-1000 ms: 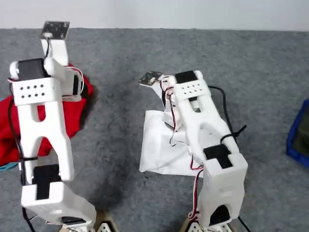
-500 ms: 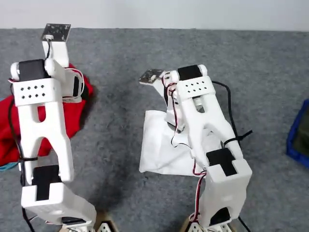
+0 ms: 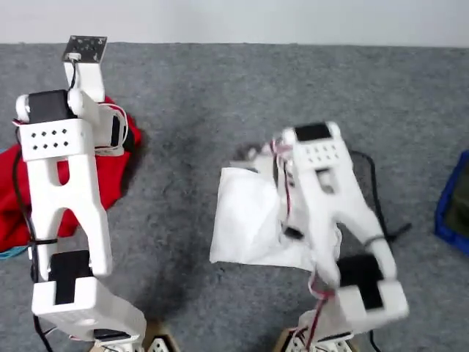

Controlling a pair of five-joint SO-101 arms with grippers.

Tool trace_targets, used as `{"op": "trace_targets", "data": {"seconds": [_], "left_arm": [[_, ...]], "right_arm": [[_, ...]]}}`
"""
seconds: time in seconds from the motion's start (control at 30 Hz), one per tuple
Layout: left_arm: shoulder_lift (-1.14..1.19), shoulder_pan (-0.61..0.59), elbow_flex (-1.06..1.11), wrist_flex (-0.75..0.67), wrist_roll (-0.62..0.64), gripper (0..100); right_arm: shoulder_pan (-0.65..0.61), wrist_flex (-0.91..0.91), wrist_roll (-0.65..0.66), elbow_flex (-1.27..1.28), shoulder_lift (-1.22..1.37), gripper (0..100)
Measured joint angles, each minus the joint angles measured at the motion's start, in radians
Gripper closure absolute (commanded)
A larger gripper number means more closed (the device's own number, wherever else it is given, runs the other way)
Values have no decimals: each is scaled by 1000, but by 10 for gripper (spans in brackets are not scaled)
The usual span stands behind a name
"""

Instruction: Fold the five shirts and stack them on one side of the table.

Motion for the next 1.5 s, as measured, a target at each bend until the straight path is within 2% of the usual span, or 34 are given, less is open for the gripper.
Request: {"op": "trace_targets", "data": {"seconds": [0.17, 0.3, 0.4, 0.67, 0.73, 0.83, 0.93, 1.07, 1.2, 1.5], "left_arm": [[0, 0, 3, 0, 0, 815], [0, 0, 3, 0, 0, 815], [0, 0, 3, 0, 0, 815], [0, 0, 3, 0, 0, 815], [0, 0, 3, 0, 0, 815], [0, 0, 3, 0, 0, 815], [0, 0, 3, 0, 0, 815], [-2, 14, 6, 0, 0, 815], [-2, 48, 18, 0, 0, 816], [-6, 152, 23, 0, 0, 816]], "right_arm": [[3, 0, 23, 261, -325, 966], [21, -5, 14, 384, -555, 775], [117, -63, -14, 476, -635, 666], [420, -183, 52, 588, -634, 667], [446, -195, 14, 578, -626, 665], [434, -259, -143, 546, -624, 614], [345, -331, -344, 534, -583, 552], [229, -376, -577, 477, -450, 544], [221, -390, -618, 387, -252, 544], [213, -387, -626, 51, 235, 545]]}}
